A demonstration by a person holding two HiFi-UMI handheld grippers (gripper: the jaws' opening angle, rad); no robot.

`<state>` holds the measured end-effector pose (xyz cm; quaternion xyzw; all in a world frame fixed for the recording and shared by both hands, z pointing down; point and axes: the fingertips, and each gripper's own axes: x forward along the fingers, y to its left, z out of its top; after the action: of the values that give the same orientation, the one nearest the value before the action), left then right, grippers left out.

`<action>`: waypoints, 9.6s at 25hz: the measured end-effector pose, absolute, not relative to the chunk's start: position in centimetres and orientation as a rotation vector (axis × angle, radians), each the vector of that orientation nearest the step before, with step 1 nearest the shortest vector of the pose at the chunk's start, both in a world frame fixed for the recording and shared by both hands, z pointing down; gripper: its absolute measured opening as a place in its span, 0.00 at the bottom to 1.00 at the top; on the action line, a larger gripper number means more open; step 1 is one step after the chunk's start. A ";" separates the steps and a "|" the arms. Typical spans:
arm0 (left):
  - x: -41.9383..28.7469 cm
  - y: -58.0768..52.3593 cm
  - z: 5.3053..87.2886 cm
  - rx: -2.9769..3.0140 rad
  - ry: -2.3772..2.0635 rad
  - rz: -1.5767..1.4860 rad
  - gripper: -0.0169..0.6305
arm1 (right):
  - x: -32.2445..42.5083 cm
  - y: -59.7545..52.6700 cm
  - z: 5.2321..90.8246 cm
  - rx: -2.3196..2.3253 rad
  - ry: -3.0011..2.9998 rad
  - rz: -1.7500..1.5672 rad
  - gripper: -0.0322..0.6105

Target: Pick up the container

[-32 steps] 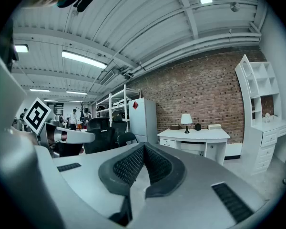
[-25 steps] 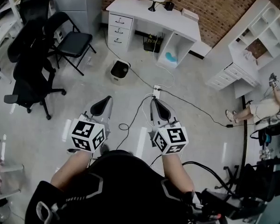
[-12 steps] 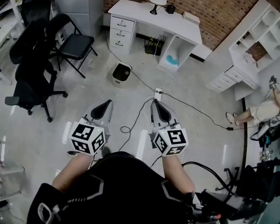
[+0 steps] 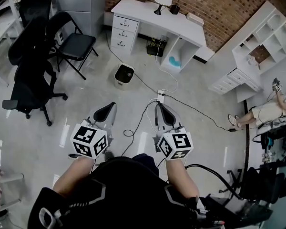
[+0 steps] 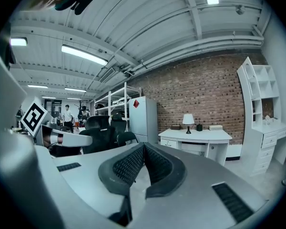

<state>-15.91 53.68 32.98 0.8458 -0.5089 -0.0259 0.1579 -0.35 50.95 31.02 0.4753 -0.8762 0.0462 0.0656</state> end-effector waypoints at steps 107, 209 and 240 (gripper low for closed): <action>-21.8 -11.5 43.7 2.481 -1.232 0.376 0.04 | -7.1 -10.8 40.6 1.146 -2.551 0.312 0.07; -17.9 -15.4 101.4 2.136 -0.359 2.031 0.15 | 4.0 -15.5 76.8 0.887 -2.417 0.826 0.07; -15.0 -14.2 62.2 2.066 -1.005 1.208 0.15 | 2.6 -18.2 52.5 0.956 -2.615 0.662 0.06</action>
<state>-15.05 -14.15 62.22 0.7666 -0.3727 0.4480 0.2697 2.56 -18.17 52.50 0.3307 -0.9049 0.2289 0.1395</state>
